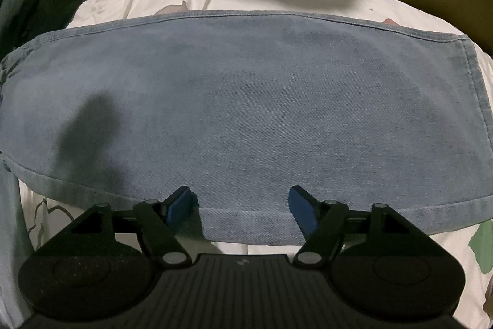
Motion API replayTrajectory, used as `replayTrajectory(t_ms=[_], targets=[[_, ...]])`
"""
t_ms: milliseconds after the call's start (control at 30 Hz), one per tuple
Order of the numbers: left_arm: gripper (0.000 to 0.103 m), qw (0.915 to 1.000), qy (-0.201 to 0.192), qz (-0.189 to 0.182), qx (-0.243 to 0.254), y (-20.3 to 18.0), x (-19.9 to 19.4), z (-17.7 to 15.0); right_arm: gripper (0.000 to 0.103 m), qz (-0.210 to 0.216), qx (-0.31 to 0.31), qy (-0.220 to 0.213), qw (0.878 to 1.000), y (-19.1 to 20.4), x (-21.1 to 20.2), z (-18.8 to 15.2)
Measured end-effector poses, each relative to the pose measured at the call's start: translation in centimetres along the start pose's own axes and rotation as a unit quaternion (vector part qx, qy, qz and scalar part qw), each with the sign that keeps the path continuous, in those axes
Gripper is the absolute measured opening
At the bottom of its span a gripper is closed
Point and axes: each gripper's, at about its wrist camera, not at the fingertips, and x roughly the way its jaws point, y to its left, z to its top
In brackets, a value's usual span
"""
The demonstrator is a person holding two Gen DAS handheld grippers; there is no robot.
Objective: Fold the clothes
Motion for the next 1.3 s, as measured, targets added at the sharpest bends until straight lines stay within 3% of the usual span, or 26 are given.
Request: replayTrajectory(t_ms=[200,333,533,700,1100,1300], targets=[[0.006,0.9977,0.020,-0.032,0.055,-3.1,0.9,-1.6,0.076,0.003,0.012,-0.003,1.000,-0.2,0.1,0.0],[0.004,0.9949,0.040,-0.018,0.091,-4.5,2.9,-2.8,0.076,-0.004,0.046,0.003,0.999,-0.3,0.3,0.6],[0.003,0.9964,0.025,0.004,0.081,-5.2,4.4,-1.6,0.075,-0.051,0.040,0.008,0.998,0.8,1.0,2.0],[0.000,0.9932,0.028,0.011,0.112,-6.6,4.1,-1.1,0.075,-0.059,0.057,0.001,0.997,0.0,1.6,2.9],[0.000,0.9867,0.034,-0.056,0.149,-9.8,2.2,-2.9,0.075,-0.045,0.065,-0.016,0.997,-1.2,1.9,3.9],[0.002,0.9807,0.046,-0.031,0.187,-11.7,4.4,-3.5,0.075,-0.039,0.099,-0.020,0.994,-1.5,1.4,3.3]])
